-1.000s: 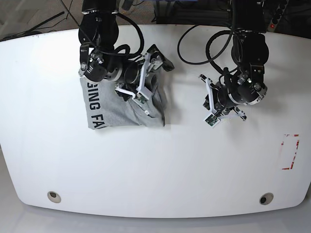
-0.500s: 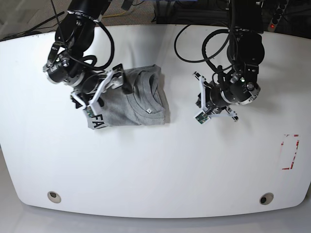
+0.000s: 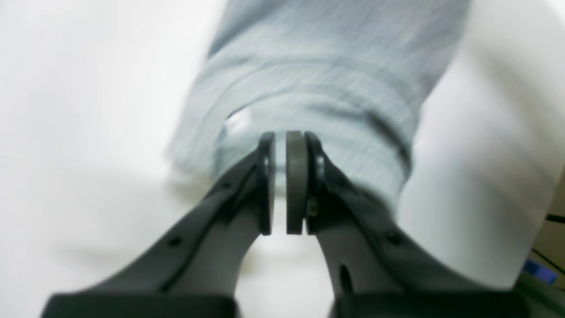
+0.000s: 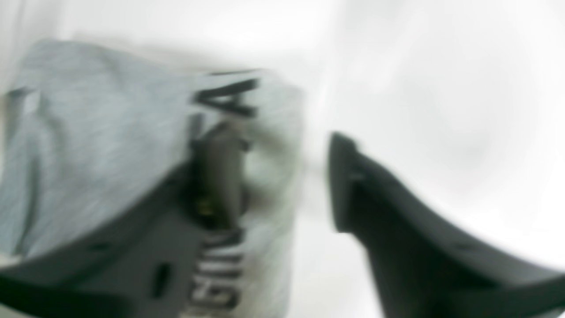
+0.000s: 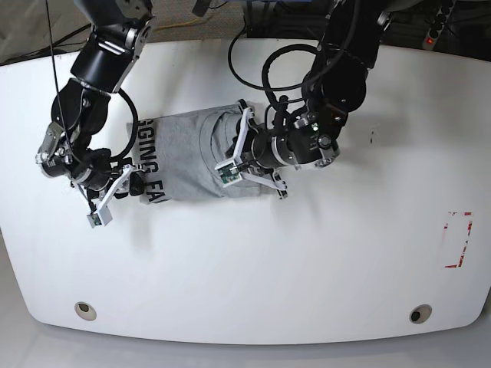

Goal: Fold the T-shirt properly
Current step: 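Press and square the folded bundle with both grippers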

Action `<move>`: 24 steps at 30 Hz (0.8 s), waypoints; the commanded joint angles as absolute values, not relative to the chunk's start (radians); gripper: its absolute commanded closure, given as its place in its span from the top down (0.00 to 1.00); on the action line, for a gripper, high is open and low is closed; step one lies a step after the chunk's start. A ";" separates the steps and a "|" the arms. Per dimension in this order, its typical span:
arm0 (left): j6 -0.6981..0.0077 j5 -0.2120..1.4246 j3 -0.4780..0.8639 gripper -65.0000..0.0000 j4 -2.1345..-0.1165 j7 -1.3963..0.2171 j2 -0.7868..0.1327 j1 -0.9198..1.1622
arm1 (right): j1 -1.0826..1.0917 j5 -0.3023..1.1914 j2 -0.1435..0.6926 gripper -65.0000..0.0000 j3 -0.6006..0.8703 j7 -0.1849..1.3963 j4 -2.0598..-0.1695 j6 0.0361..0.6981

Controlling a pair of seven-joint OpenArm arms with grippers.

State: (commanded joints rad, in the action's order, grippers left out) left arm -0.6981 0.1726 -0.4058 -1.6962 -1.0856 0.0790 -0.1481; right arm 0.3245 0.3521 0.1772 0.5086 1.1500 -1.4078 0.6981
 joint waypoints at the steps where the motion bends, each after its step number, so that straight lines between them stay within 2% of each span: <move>1: -0.698 0.173 -0.406 0.04 -1.681 -1.086 0.082 -0.148 | 0.337 0.329 0.177 0.30 0.509 1.133 -1.389 0.698; 6: -0.698 0.171 -0.401 0.04 -1.646 -1.086 0.070 -0.137 | 0.364 0.183 0.177 0.35 0.441 0.983 -1.282 0.698; 9: -0.698 0.171 -0.401 0.04 -1.604 -1.084 0.019 -0.122 | 0.357 0.090 0.179 0.35 0.398 0.839 -1.184 0.698; 12: -0.698 0.171 -0.401 0.04 -1.537 -1.052 -0.021 -0.125 | 0.354 0.030 0.179 0.35 0.400 0.759 -1.112 0.698; 15: -0.698 0.171 -0.401 0.04 -1.468 -0.987 -0.070 -0.128 | 0.338 0.044 0.179 0.34 0.401 0.756 -1.110 0.698; 19: -0.698 0.171 -0.401 0.04 -1.445 -0.935 -0.134 -0.128 | 0.325 0.088 0.202 0.34 0.395 0.822 -1.241 0.698; 24: -0.698 0.176 -0.401 0.04 -1.457 -0.935 -0.183 -0.168 | 0.326 0.101 0.189 0.34 0.392 0.905 -1.366 0.698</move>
